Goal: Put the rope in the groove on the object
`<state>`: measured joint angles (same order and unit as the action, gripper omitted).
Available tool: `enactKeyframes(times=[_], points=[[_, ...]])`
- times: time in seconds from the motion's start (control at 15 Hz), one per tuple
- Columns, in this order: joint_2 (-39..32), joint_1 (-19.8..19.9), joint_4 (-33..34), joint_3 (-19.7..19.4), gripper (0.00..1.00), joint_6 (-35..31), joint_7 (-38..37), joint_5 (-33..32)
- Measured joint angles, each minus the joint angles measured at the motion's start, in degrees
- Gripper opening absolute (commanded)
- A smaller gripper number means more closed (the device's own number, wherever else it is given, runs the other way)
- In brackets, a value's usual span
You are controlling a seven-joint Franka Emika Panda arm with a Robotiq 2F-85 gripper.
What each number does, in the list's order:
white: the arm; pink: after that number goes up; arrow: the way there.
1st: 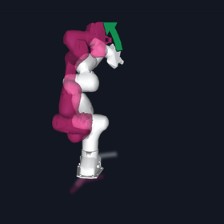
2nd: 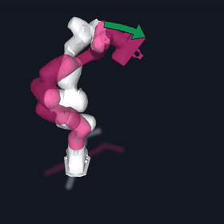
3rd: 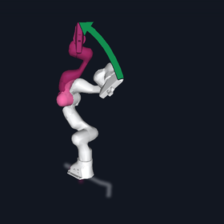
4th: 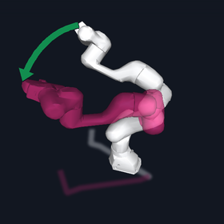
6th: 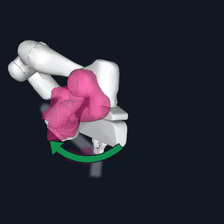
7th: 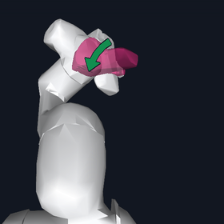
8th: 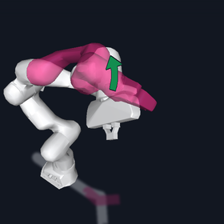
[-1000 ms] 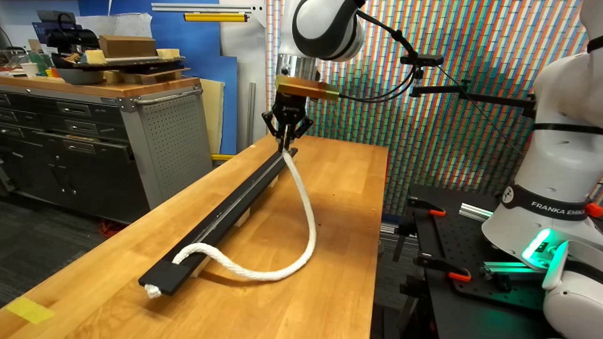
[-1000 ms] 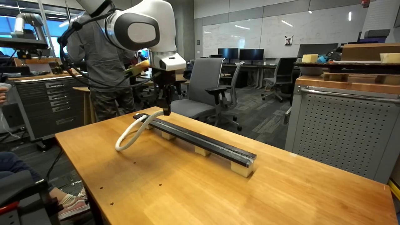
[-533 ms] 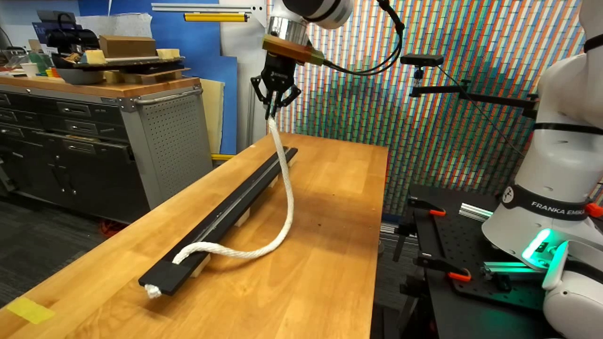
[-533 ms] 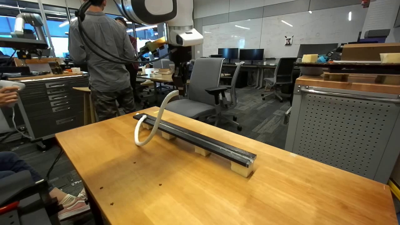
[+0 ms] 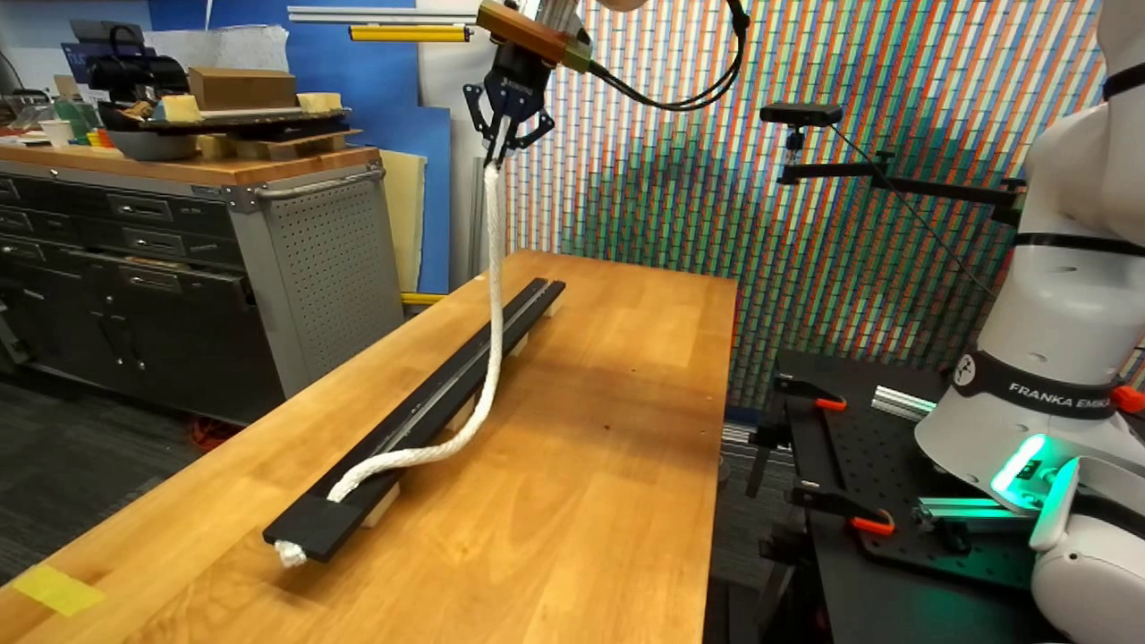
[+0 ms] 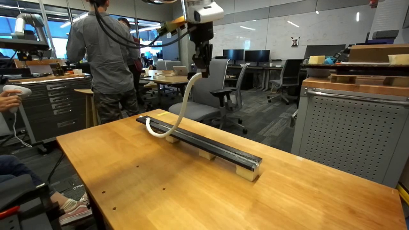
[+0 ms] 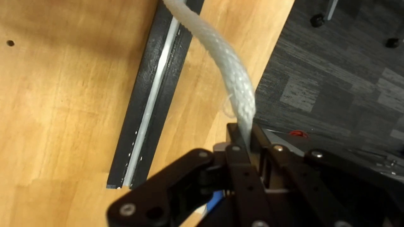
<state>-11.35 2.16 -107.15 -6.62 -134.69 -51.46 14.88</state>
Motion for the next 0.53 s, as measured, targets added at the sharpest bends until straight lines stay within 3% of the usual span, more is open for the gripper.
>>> enactKeyframes(times=[0.53], points=[[-0.84, 0.42, 1.49, -1.16, 0.03, -7.58, -8.99, -0.02]])
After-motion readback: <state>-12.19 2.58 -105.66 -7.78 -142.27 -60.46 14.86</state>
